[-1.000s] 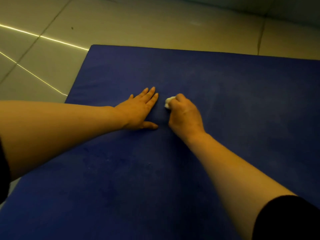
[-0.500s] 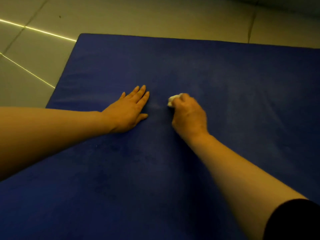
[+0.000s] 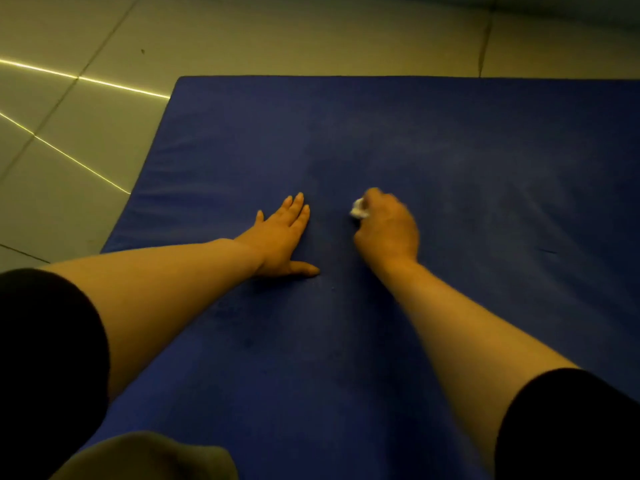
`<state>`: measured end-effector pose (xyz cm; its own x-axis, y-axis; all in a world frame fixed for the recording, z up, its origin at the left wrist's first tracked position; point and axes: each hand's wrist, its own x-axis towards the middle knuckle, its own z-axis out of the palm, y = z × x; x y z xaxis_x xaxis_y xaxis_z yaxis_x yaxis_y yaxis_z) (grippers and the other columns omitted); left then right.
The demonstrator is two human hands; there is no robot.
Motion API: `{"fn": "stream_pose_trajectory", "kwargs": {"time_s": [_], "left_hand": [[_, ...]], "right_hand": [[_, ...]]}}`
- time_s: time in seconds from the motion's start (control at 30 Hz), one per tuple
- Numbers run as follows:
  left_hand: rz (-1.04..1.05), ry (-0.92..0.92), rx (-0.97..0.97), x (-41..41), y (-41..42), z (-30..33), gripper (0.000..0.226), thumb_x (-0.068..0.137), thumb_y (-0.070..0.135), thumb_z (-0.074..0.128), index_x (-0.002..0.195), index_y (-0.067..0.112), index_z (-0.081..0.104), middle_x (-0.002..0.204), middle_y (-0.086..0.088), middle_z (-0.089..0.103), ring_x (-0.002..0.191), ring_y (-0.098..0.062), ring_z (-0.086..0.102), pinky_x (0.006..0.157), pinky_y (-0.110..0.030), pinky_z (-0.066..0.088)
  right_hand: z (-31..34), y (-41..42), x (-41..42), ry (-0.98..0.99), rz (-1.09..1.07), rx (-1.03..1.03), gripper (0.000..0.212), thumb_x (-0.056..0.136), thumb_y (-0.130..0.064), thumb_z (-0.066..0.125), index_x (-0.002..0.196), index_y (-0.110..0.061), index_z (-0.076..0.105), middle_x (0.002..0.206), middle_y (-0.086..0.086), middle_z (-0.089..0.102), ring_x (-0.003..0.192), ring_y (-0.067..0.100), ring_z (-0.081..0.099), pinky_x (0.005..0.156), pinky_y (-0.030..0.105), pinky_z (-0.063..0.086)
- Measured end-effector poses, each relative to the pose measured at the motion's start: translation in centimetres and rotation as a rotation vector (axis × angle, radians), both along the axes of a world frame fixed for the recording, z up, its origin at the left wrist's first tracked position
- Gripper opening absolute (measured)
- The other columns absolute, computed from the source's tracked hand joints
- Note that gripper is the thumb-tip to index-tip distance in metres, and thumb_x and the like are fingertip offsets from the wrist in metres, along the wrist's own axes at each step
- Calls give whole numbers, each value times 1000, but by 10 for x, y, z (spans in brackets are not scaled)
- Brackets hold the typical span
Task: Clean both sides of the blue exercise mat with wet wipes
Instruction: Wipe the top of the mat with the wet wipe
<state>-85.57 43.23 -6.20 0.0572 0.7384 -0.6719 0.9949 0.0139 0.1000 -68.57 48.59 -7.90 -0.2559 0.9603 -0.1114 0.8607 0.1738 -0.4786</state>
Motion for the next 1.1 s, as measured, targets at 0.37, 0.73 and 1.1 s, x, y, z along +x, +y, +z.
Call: {"fn": "stream_pose_trajectory", "kwargs": {"time_s": [0.37, 0.73, 1.1], "left_hand": [[50, -96, 66, -3, -5, -8, 104, 89, 43, 62, 151, 11, -14, 157, -5, -28, 146, -21, -22, 116, -59, -1], [43, -65, 84, -2, -6, -12, 112, 83, 59, 59, 151, 12, -17, 157, -4, -29, 145, -21, -22, 117, -57, -4], [3, -44, -49, 5, -46, 14, 112, 80, 65, 57, 153, 15, -12, 159, -2, -22, 148, -20, -14, 118, -55, 1]], "right_hand": [[-5, -46, -46, -12, 312, -16, 33, 91, -13, 50, 124, -12, 50, 113, 10, 52, 93, 30, 58, 71, 34, 44], [6, -47, -23, -61, 133, -45, 15, 90, -13, 54, 103, -5, 50, 116, 14, 47, 91, 38, 55, 67, 39, 37], [8, -37, 36, -94, -48, -35, 11, 89, -5, 52, 100, -3, 51, 113, 15, 47, 84, 33, 53, 68, 37, 42]]}}
